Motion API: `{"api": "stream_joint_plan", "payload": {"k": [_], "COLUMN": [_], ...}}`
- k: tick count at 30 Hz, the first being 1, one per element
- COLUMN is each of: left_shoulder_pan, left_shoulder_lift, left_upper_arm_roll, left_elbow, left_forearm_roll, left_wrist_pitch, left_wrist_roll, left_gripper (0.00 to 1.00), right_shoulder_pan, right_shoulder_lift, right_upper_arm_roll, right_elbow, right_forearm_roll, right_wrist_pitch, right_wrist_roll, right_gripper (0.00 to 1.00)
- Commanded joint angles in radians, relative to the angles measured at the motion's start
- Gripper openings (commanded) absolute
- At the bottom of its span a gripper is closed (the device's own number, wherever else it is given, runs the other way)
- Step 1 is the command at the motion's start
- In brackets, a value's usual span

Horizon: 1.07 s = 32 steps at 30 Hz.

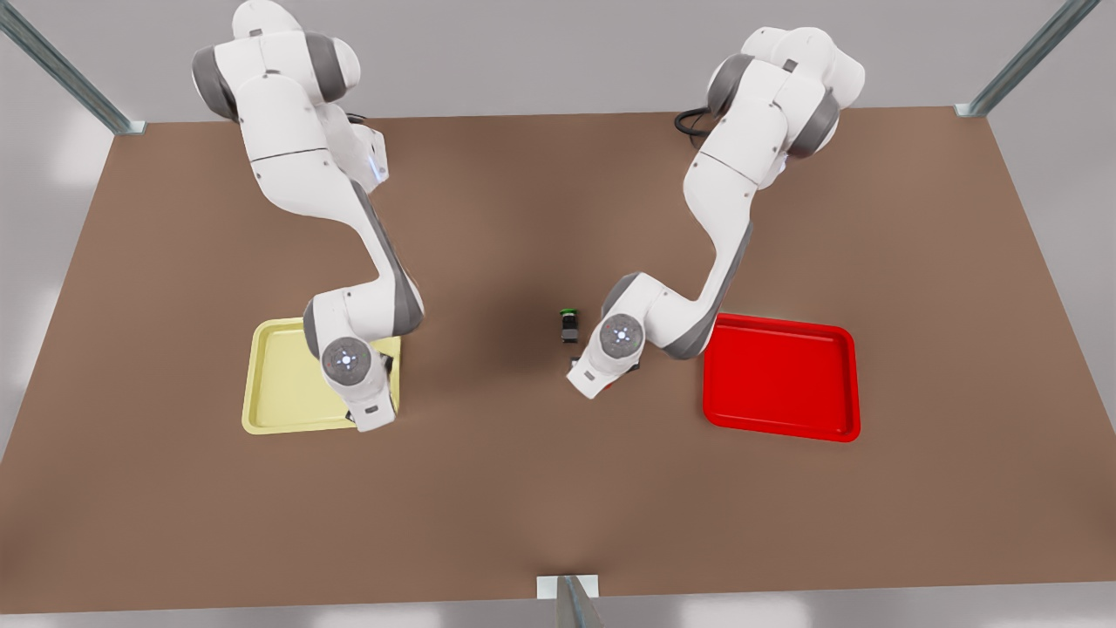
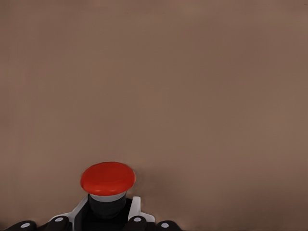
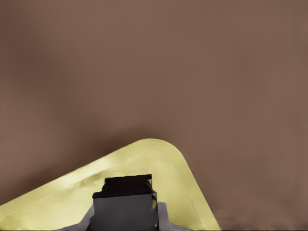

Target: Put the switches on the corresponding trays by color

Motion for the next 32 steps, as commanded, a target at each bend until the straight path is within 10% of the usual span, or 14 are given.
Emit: {"api": "stream_joint_plan", "payload": {"k": [1, 7, 8, 10, 11, 12, 16, 22, 25, 32], "left_shoulder_pan": [0.056, 0.245, 0.268, 0.28, 0.282, 0.282, 0.309, 0.208, 0.291, 0.292], "left_shoulder_lift": [-0.085, -0.203, -0.203, -0.203, -0.201, -0.2, -0.209, -0.279, -0.543, -0.533], "left_upper_arm_roll": [0.036, 0.171, 0.171, 0.171, 0.171, 0.171, 0.171, 0.191, 0.032, 0.039], "left_elbow": [-0.056, -0.206, -0.226, -0.249, -0.252, -0.252, -0.248, 0.493, 0.239, 0.266], "left_forearm_roll": [0.025, 0.059, 0.062, 0.062, 0.062, 0.062, 0.056, 0.048, 0.054, 0.05], "left_wrist_pitch": [-0.232, -0.309, -0.28, -0.26, -0.245, -0.241, -0.292, -0.92, -0.745, -0.852], "left_wrist_roll": [0.194, 0.389, 0.401, 0.401, 0.401, 0.398, 0.456, 0.453, 0.455, 0.453], "left_gripper": [0.51, 0.51, 0.51, 0.53, 0.92, 1.0, 1.0, 1.0, 1.0, 1.0], "right_shoulder_pan": [-0.014, -0.018, -0.018, -0.014, -0.014, -0.013, 0.019, -0.014, -0.014, -0.016], "right_shoulder_lift": [-0.003, -0.056, -0.056, -0.056, -0.059, -0.066, -0.102, -0.253, -0.322, -0.313], "right_upper_arm_roll": [-0.04, -0.046, -0.046, -0.048, -0.048, -0.048, -0.038, -0.037, -0.035, -0.035], "right_elbow": [-0.027, -0.232, -0.231, -0.226, -0.222, -0.209, 0.142, 0.489, 0.433, 0.435], "right_forearm_roll": [-0.029, -0.022, -0.02, -0.02, -0.022, -0.022, -0.02, 0.08, 0.04, 0.032], "right_wrist_pitch": [-0.055, 0.146, 0.146, 0.138, 0.134, 0.129, -0.237, -0.917, -0.909, -0.909], "right_wrist_roll": [-0.265, -0.299, -0.296, -0.298, -0.298, -0.298, -0.027, 1.163, 1.167, 1.17], "right_gripper": [0.31, 0.31, 1.0, 1.0, 1.0, 1.0, 1.0, 1.0, 1.0, 1.0]}}
